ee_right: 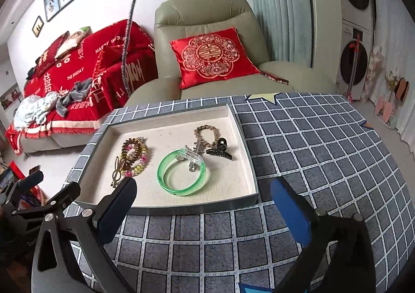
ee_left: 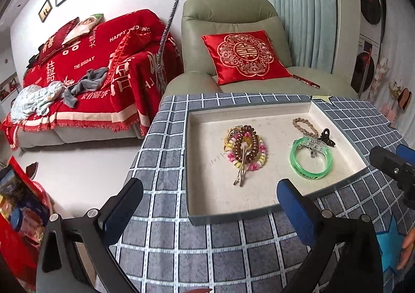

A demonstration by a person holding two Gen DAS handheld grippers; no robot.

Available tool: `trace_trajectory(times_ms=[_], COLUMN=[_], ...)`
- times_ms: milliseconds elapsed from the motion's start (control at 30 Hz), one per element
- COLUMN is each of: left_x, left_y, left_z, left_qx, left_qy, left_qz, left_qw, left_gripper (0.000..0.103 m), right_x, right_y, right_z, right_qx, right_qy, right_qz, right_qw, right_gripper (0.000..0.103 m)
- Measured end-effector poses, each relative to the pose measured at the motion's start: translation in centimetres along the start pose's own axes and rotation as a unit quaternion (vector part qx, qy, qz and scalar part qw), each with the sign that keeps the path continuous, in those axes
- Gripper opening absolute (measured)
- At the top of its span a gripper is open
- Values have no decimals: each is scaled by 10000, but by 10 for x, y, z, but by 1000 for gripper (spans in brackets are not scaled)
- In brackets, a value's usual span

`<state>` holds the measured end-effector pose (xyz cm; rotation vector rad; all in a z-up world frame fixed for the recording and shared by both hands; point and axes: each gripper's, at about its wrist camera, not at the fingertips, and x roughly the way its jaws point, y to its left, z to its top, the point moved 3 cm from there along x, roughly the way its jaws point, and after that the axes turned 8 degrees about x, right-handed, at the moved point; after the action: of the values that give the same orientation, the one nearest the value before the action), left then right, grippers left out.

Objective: Organize jewelry

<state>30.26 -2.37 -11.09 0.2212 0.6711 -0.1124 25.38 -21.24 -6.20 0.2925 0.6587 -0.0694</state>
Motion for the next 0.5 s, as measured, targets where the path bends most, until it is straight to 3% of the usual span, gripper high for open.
trace_trajectory(times_ms=[333,500], left_x=[7,-10], left_y=[-6,-2], left_z=[-35,-25], left_qx=[-114,-116], left_qy=[-53,-44], left_qz=[103,89], left_qw=[9999,9999], left_gripper=[103,103], right_x=[-5,-8], right_y=[8,5], right_z=[-19,-22], right_qx=[-317,-330], right_qy=[-14,3], right_qz=[-49,-77], right_qw=[9995,9994], right_gripper=[103,103])
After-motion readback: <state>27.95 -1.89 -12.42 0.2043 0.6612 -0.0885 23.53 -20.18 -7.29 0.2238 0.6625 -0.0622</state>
